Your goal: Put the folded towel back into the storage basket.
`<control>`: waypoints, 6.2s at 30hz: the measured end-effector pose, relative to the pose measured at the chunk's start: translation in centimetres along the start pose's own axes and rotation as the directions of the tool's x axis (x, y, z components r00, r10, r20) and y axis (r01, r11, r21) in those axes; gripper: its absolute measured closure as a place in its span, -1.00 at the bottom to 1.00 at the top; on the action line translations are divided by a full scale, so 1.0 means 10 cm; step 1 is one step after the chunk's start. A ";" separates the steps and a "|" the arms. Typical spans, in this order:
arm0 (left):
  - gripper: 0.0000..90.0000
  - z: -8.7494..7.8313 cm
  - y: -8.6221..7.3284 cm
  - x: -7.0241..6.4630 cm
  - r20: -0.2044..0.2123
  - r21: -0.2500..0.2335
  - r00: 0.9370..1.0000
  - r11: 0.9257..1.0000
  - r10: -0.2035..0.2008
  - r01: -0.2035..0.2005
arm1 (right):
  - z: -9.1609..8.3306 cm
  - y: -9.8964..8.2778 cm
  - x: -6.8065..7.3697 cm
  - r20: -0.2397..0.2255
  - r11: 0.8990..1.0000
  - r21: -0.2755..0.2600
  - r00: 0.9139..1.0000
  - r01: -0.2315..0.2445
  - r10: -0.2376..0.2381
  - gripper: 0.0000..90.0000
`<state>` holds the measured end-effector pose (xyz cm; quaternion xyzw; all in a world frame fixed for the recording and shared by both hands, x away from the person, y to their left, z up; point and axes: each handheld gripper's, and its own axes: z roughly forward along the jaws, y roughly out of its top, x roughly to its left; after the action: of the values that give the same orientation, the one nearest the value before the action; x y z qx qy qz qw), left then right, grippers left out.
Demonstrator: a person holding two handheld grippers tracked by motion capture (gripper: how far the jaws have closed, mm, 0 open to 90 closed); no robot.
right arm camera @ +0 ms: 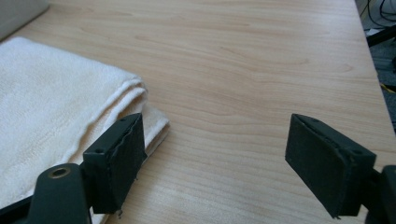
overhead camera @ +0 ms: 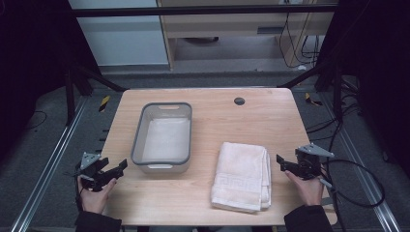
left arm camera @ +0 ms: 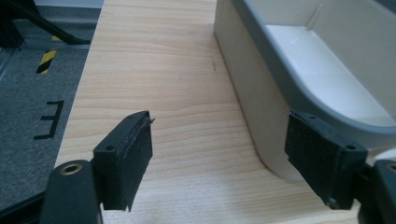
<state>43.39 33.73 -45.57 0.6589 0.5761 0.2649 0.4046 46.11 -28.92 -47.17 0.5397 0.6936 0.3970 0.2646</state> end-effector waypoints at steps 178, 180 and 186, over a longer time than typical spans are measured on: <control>-0.06 0.92 -0.24 -2.66 0.480 0.195 0.840 0.902 0.254 -0.384 | 0.53 -0.01 0.38 -0.249 0.972 0.225 0.961 -0.062 0.119 -0.30; -0.01 0.92 -0.24 -2.66 0.481 0.195 0.839 0.902 0.254 -0.385 | 0.53 -0.01 0.38 -0.263 0.971 0.232 0.956 -0.066 0.127 -0.22; 0.31 0.91 -0.24 -2.70 0.508 0.199 0.823 0.895 0.253 -0.398 | 0.54 0.00 0.38 -0.292 0.962 0.257 0.941 -0.093 0.169 0.07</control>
<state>44.21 5.38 -49.23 0.8456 0.3713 0.0739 0.3764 49.33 -23.84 -49.86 0.5435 0.7317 0.4073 0.0575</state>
